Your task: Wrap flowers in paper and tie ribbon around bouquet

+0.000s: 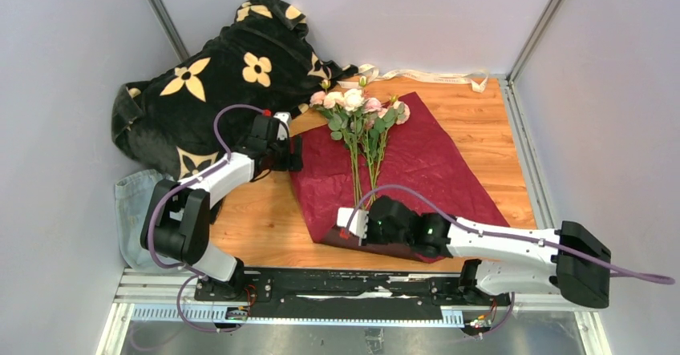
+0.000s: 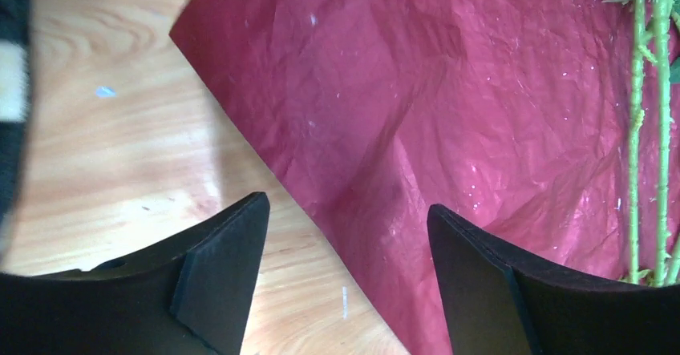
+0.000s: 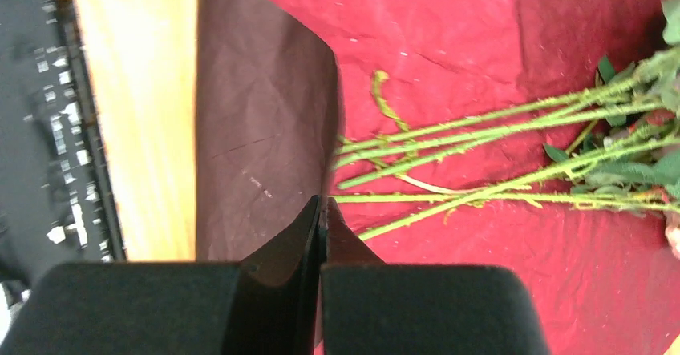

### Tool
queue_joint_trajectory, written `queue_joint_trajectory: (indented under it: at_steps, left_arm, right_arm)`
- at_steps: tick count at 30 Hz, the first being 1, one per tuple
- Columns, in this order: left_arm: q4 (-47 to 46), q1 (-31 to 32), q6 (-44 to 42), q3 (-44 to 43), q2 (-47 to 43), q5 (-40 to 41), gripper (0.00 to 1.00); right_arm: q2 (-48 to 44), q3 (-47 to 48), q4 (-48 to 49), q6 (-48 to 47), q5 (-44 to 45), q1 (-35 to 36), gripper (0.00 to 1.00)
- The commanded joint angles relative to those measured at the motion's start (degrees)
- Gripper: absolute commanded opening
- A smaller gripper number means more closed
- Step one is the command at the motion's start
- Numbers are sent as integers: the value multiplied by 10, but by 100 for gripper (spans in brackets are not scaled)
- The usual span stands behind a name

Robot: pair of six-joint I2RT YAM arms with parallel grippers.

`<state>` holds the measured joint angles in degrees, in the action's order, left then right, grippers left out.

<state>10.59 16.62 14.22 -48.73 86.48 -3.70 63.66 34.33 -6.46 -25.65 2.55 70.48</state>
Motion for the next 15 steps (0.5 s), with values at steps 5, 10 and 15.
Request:
queue_joint_trajectory:
  at_steps: [5,10,15]
  left_arm:
    - [26,-2,-168,-87,-91,-1,80]
    - [143,8,-262,-102,-109,-210,72]
    - [128,90,-286,-46,-111,-272,78]
  right_arm:
    - [43,32,60,6,-122,-188,0]
    - [80,51,102,15,-212,-291,0]
    - [110,65,116,31,-267,-349,0]
